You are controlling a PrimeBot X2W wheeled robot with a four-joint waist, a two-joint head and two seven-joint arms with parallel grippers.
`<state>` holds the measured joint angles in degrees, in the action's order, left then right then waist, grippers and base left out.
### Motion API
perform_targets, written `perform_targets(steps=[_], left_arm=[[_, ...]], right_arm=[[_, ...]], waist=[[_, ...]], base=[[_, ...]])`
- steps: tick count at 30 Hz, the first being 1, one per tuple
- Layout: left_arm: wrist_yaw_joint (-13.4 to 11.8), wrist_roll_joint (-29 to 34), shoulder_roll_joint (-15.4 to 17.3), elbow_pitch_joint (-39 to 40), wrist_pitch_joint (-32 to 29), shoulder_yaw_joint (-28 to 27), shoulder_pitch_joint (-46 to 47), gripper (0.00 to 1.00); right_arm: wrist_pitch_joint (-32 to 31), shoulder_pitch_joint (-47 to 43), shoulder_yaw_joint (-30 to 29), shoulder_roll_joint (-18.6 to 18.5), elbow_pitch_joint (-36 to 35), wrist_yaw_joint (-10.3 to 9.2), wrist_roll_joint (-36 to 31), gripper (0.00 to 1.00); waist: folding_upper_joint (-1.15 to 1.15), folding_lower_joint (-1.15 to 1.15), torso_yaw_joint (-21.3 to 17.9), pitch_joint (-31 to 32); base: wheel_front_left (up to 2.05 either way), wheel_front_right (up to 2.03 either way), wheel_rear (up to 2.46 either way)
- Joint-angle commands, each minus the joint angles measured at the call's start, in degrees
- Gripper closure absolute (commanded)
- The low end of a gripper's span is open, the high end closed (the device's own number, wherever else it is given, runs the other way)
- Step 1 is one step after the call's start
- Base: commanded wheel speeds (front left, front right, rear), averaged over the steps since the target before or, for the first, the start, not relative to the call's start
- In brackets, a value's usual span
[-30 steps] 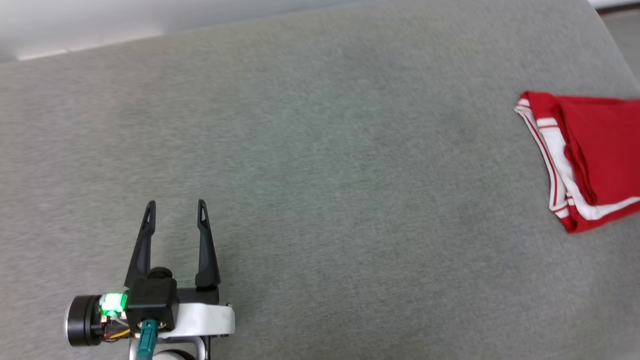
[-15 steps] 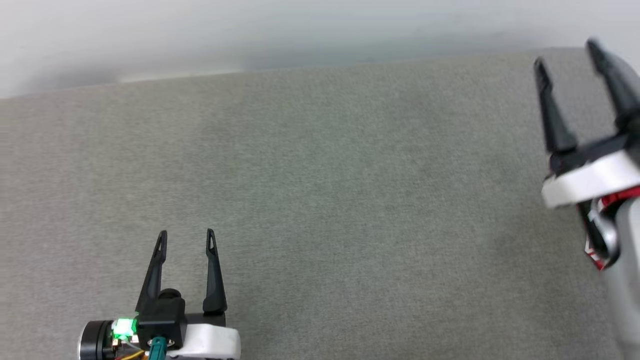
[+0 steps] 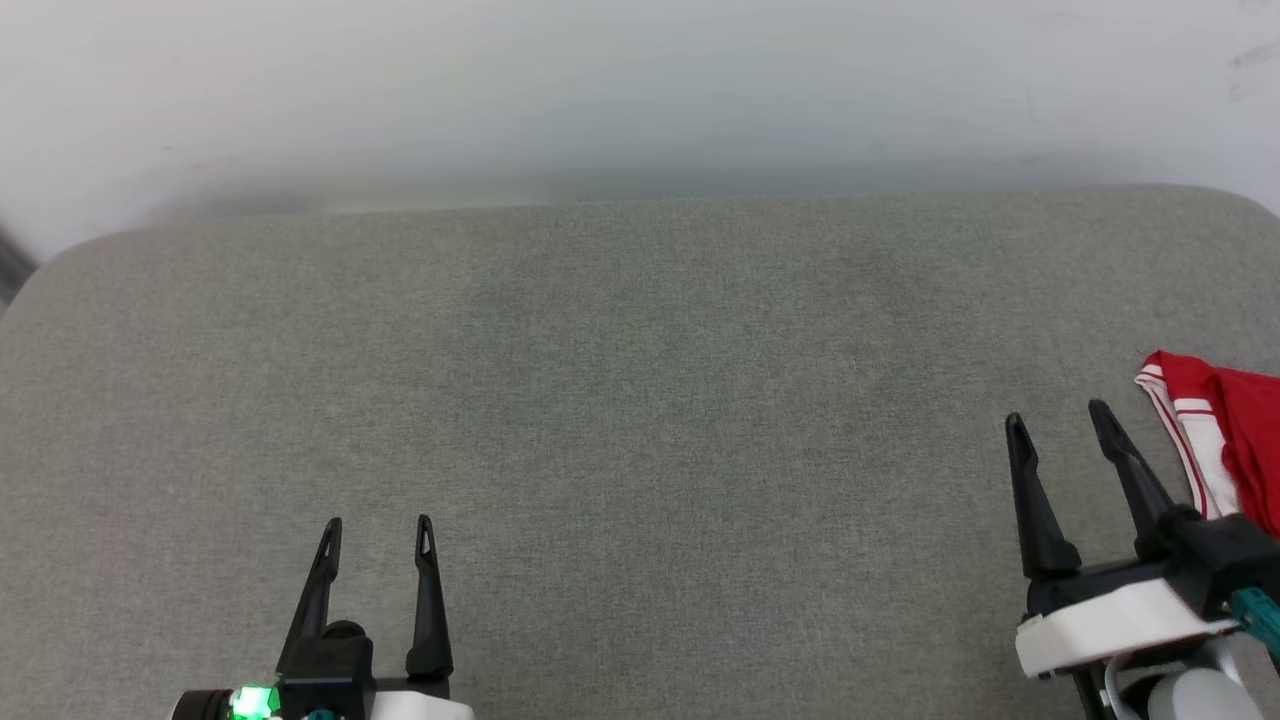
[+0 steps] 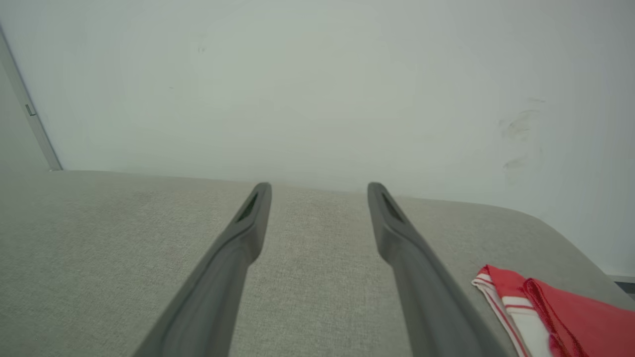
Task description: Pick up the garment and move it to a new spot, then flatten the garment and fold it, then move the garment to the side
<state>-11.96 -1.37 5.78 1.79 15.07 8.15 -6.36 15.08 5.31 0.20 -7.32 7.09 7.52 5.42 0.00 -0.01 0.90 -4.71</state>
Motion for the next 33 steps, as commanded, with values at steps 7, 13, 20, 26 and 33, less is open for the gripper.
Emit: perform_targets(steps=[7, 13, 20, 26, 33], left_arm=[[1.4, -0.8, -0.4, -0.4, 0.1, -1.1, -2.6, 0.00], [3.0, -1.1, -0.7, -0.8, 0.1, -1.8, -4.3, 0.00], [4.0, -0.8, -1.1, -0.9, 0.1, -2.3, -5.0, 0.00], [4.5, -0.4, -1.5, -0.9, 0.1, -3.0, -5.2, 0.00], [4.5, -2.3, -1.3, -3.6, -0.2, -2.8, -5.1, 1.00]], right_arm=[[0.1, -8.4, -0.9, 3.3, -3.7, -0.06, 0.3, 0.00], [0.1, -12.7, -0.6, 4.3, -5.8, -0.06, 0.7, 0.00], [0.1, -15.2, -1.5, 4.6, -6.5, -0.06, 1.6, 0.00], [0.1, -16.1, -1.7, 4.6, -6.3, -0.06, 2.8, 0.00], [-0.5, -16.1, -1.3, 4.3, -3.4, -0.01, 4.0, 1.00]], waist=[[0.00, 0.01, 0.3, 2.6], [0.00, 0.01, 0.7, 4.3], [0.00, 0.01, 1.2, 5.0], [0.00, 0.01, 1.2, 5.3], [0.00, 0.01, 1.2, 5.3]], base=[[0.00, 0.00, 0.00], [0.00, 0.00, 0.00], [0.00, 0.00, 0.00], [0.00, 0.00, 0.00], [0.00, 0.00, 0.00]])
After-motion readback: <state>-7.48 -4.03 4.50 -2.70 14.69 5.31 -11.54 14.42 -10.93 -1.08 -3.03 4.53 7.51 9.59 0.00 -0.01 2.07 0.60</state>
